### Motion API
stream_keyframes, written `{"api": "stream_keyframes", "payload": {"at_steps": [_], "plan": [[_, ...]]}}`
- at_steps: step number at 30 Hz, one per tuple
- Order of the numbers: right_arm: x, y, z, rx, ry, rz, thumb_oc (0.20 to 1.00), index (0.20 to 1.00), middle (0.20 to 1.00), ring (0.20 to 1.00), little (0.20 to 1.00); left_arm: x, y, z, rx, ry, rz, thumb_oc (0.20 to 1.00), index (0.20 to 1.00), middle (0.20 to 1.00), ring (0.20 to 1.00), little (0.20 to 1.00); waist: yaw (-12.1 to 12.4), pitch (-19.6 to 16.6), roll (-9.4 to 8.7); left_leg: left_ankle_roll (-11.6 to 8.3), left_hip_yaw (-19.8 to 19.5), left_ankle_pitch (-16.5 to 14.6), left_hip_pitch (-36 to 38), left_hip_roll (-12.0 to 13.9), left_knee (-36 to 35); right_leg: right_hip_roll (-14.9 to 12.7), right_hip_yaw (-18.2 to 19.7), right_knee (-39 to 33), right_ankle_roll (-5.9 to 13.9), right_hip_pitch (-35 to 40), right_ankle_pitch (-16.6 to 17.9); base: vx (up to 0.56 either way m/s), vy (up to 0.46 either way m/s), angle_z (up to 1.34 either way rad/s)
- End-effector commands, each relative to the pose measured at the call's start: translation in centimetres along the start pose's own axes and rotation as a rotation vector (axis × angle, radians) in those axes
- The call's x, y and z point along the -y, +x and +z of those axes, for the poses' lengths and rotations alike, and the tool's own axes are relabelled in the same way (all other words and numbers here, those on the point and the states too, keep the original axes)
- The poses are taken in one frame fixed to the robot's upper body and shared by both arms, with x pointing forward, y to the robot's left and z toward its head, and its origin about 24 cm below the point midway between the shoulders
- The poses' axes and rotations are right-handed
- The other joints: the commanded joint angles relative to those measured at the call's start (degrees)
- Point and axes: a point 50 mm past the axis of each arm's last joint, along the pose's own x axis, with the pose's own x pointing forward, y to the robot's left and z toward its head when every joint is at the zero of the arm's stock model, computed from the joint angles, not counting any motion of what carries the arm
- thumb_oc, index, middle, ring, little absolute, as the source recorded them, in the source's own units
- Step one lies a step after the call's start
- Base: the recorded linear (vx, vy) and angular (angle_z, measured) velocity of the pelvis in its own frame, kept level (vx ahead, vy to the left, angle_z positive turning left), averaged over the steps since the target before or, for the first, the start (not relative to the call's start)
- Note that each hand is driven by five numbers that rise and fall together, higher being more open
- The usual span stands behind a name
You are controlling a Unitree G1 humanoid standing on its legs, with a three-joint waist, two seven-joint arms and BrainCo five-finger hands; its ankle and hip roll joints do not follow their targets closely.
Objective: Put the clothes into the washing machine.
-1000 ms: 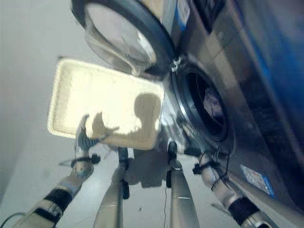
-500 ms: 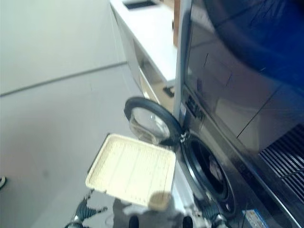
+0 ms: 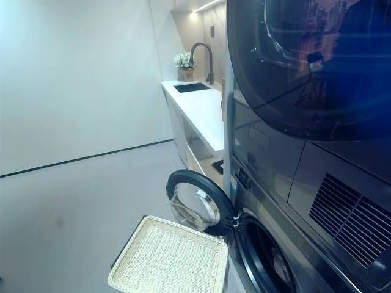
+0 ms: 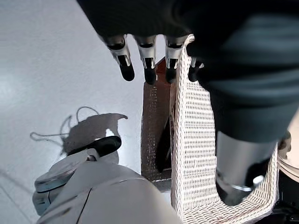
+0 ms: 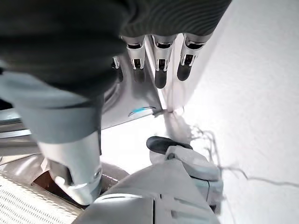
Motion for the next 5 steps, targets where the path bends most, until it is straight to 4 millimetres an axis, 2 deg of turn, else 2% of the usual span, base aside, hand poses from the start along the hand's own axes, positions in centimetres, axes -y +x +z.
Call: {"api": "stream_keyframes", "payload": {"at_steps": [1,5], "plan": [[-0.39,0.04,1.50,-0.012,0.090,0.021,1.000,1.000,1.000,1.000,1.000,-1.60,0.74,2.62,0.040,-0.073,0.021,1.000,1.000,1.000,1.000,1.000,1.6,2.9,-2.06,1.85,2.3,-2.8,3.2,-1.0,0.5,-3.4,0.4,2.3,1.90,0.5,0.3,0.00,0.000,0.00],[-0.40,0.03,1.25,-0.023,0.084,0.035,1.000,1.000,1.000,1.000,1.000,-1.38,0.76,2.49,0.020,-0.101,-0.027,1.000,1.000,1.000,1.000,1.000,1.5,2.7,-1.97,2.09,2.3,-2.9,3.3,-0.9,0.4,-3.5,0.6,2.0,1.95,0.7,0.6,0.00,0.000,0.00]]}}
